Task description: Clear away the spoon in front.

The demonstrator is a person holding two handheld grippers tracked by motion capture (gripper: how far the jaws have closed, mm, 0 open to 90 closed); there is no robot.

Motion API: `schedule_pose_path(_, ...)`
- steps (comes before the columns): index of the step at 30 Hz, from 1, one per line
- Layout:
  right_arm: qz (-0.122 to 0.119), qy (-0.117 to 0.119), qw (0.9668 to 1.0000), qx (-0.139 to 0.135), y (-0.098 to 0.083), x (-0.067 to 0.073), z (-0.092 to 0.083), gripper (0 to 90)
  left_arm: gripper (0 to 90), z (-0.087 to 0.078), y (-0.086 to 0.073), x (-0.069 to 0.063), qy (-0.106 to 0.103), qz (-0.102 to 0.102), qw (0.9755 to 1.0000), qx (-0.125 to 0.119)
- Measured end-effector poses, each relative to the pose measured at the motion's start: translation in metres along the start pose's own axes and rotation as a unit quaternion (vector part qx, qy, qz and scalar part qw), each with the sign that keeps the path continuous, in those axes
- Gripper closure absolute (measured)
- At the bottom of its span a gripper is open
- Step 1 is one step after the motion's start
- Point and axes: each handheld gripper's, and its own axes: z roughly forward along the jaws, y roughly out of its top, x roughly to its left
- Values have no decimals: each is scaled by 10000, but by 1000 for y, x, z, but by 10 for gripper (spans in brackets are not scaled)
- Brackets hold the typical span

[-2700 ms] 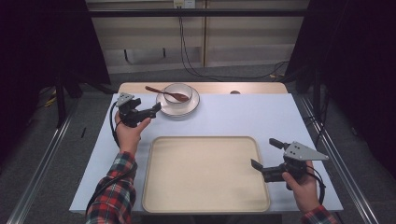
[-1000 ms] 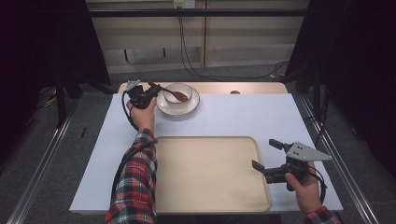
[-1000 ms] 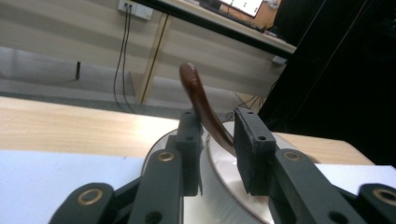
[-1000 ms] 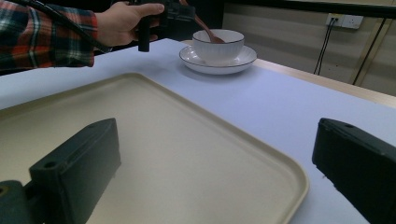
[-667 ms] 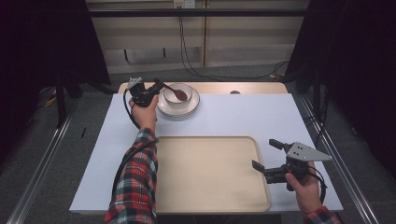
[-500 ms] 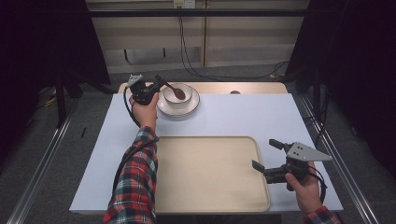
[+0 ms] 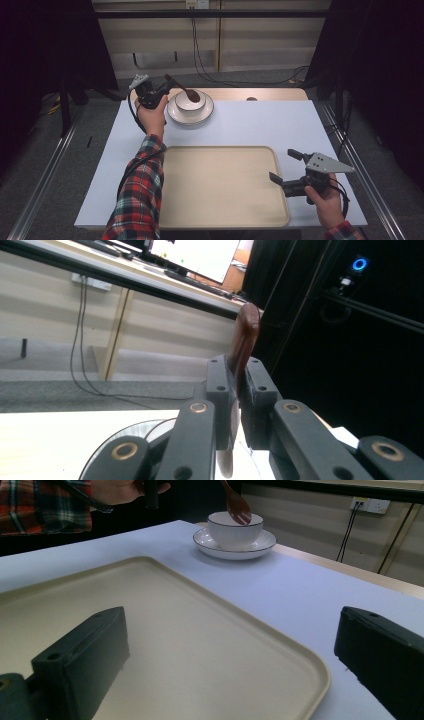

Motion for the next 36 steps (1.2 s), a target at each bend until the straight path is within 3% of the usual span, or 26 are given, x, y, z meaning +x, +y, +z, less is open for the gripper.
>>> schedule_pose_path(3,-20,-18,10000,17,0,0,1,6,841,-5,6,-3,-191,1,9998,84)
schedule_pose_path(8,-53,-28,10000,28,-1,1,2,6,841,-10,10,-5,-298,-68,9995,79)
schedule_pose_path(11,-66,-37,10000,20,-1,0,2,6,841,-18,15,-7,-406,55,9989,205)
schedule_pose_path(14,-50,-26,10000,39,-1,0,2,6,841,-22,17,-9,-494,47,9985,211)
schedule_pose_path(15,-67,-40,10000,40,-1,0,2,6,841,-26,18,-10,-630,-3,9977,258)
schedule_pose_path(20,-85,-70,9999,42,-1,0,3,6,841,-32,19,-13,-733,3,9967,351)
schedule_pose_path(23,-57,-55,10000,58,-1,1,3,6,841,-38,21,-12,-823,104,9950,551)
schedule_pose_path(28,-70,-42,9999,62,-1,1,4,6,841,-45,21,-13,-910,85,9943,551)
schedule_pose_path(36,-65,-16,10000,64,-2,1,4,6,842,-56,18,-13,-1168,-25,9905,726)
